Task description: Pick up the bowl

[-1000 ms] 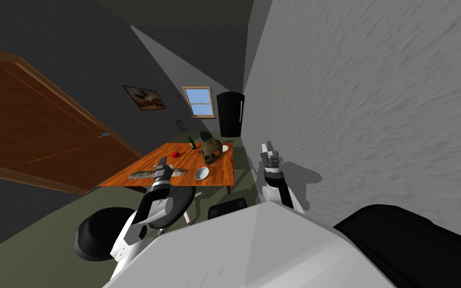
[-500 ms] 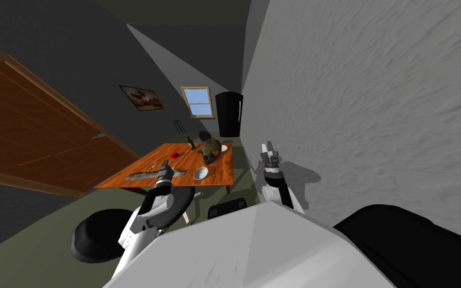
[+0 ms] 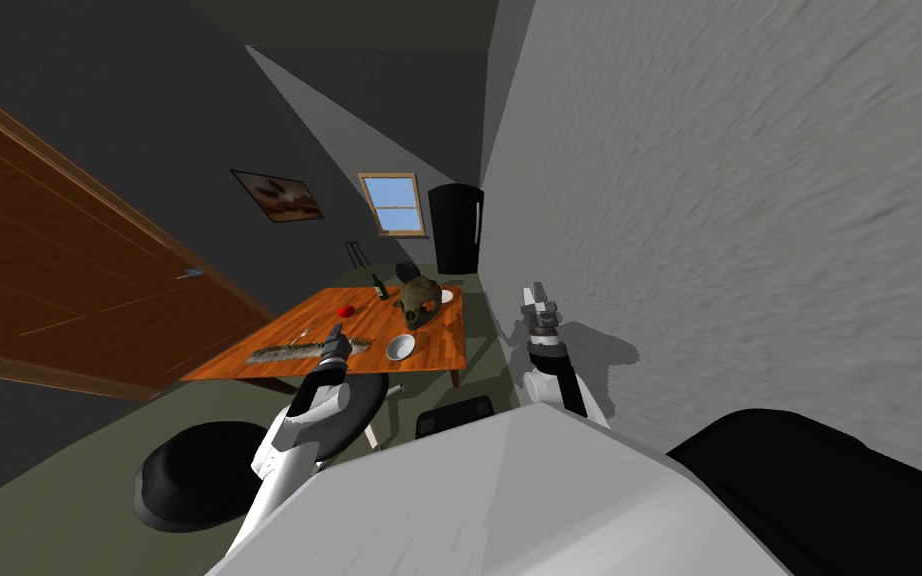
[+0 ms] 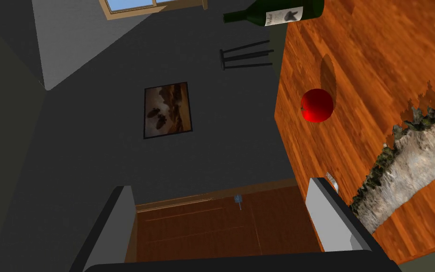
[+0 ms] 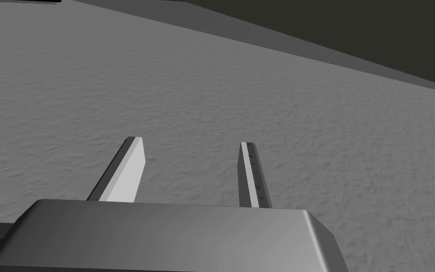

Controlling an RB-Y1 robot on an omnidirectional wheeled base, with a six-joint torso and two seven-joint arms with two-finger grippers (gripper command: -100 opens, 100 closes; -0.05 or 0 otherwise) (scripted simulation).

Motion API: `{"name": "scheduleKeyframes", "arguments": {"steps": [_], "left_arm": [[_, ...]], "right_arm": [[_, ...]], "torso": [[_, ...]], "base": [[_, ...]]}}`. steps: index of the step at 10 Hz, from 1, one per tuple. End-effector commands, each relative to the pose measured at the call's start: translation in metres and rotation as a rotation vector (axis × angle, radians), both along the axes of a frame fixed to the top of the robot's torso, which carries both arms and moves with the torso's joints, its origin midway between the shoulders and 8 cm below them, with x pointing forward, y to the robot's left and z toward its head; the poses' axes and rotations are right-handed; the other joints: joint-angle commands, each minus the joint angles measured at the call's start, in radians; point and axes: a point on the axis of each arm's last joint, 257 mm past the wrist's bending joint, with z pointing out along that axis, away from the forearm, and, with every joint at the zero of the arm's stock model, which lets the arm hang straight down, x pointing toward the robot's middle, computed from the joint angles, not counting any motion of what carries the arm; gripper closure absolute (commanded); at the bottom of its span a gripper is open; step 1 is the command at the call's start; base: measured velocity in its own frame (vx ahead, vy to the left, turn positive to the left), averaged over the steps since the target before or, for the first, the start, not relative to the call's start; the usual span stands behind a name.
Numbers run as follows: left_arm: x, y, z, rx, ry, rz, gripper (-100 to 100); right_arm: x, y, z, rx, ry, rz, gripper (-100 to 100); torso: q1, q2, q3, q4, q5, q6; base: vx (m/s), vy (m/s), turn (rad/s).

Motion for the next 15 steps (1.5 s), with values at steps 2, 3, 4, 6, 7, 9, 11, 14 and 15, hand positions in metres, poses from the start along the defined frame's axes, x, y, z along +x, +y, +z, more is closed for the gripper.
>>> {"name": "scheduleKeyframes", "arguments": {"steps": [2, 3, 4, 6, 7, 9, 11, 14, 15], "left_arm": [[0.005, 0.007, -0.027, -0.030, 0.070, 0.015, -100], [0.004, 0.007, -0.030, -0.032, 0.076, 0.016, -100], [0.011, 0.008, -0.039, -0.049, 0.108, 0.019, -100], [0.013, 0.009, -0.067, -0.075, 0.178, 0.028, -100], [0.011, 0.011, -0.074, -0.079, 0.191, 0.032, -100], [0.013, 0.010, -0.096, -0.100, 0.252, 0.036, -100], [0.014, 0.007, -0.117, -0.118, 0.313, 0.039, -100], [0.017, -0.002, -0.150, -0.141, 0.424, 0.034, -100], [0.013, -0.001, -0.158, -0.145, 0.439, 0.037, -100]], "right_arm": [[0.000, 0.000, 0.000, 0.000, 0.000, 0.000, 0], [0.000, 0.000, 0.000, 0.000, 0.000, 0.000, 0], [0.000, 0.000, 0.000, 0.000, 0.000, 0.000, 0], [0.000, 0.000, 0.000, 0.000, 0.000, 0.000, 0], [0.000, 0.000, 0.000, 0.000, 0.000, 0.000, 0], [0.000, 0.000, 0.000, 0.000, 0.000, 0.000, 0], [0.000, 0.000, 0.000, 0.000, 0.000, 0.000, 0], [0.000, 0.000, 0.000, 0.000, 0.000, 0.000, 0], [0.000, 0.000, 0.000, 0.000, 0.000, 0.000, 0]], "torso": [[0.000, 0.000, 0.000, 0.000, 0.000, 0.000], [0.000, 0.000, 0.000, 0.000, 0.000, 0.000], [0.000, 0.000, 0.000, 0.000, 0.000, 0.000], [0.000, 0.000, 0.000, 0.000, 0.000, 0.000], [0.000, 0.000, 0.000, 0.000, 0.000, 0.000], [0.000, 0.000, 0.000, 0.000, 0.000, 0.000], [0.000, -0.001, 0.000, 0.000, 0.000, 0.000], [0.000, -0.001, 0.000, 0.000, 0.000, 0.000], [0.000, -0.001, 0.000, 0.000, 0.000, 0.000]], "base": [[-0.006, 0.002, -0.041], [0.000, 0.000, 0.000], [-0.004, 0.002, -0.054], [-0.003, 0.004, -0.052], [-0.001, 0.006, -0.029], [0.000, 0.006, -0.047], [0.000, 0.008, -0.056], [0.003, 0.010, -0.055], [0.006, 0.011, -0.038]]}}
